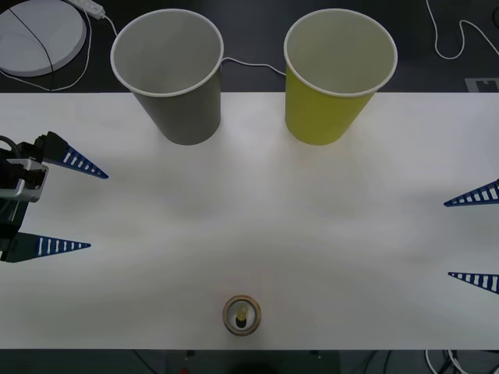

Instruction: Put the can into the green bin and the plastic bottle into the gray bin

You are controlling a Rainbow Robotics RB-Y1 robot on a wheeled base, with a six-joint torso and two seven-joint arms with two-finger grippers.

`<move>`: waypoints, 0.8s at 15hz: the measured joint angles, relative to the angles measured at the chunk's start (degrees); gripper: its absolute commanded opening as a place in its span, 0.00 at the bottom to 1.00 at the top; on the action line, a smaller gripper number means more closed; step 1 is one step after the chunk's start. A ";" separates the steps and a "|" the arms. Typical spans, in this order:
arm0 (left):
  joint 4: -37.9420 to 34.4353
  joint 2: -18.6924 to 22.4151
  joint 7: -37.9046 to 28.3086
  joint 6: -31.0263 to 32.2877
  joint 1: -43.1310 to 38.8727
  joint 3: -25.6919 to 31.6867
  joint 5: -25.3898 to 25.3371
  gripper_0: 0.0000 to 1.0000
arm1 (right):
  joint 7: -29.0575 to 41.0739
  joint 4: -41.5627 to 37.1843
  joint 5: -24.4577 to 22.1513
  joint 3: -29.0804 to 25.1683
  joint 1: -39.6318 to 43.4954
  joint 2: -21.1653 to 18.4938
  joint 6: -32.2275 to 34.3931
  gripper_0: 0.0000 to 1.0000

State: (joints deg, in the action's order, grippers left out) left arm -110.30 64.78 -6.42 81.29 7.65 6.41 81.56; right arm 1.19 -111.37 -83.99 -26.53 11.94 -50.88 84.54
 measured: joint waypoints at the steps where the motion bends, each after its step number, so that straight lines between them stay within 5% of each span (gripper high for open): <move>1: 0.00 0.00 0.00 0.00 0.00 0.00 0.00 1.00 | -0.11 -0.36 0.50 0.15 0.53 0.00 -0.78 1.00; 7: 0.00 0.00 0.00 0.00 0.00 0.00 0.00 1.00 | -7.56 4.30 6.25 6.63 1.20 0.70 -5.74 1.00; 12: 0.00 0.00 0.00 0.00 0.00 0.00 0.00 1.00 | -14.71 7.70 8.40 10.17 -0.16 4.28 -3.22 1.00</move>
State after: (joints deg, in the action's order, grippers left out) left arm -110.30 64.77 -6.42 81.29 7.65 6.41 81.56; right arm -13.52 -103.67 -75.59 -16.35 11.78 -46.60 81.32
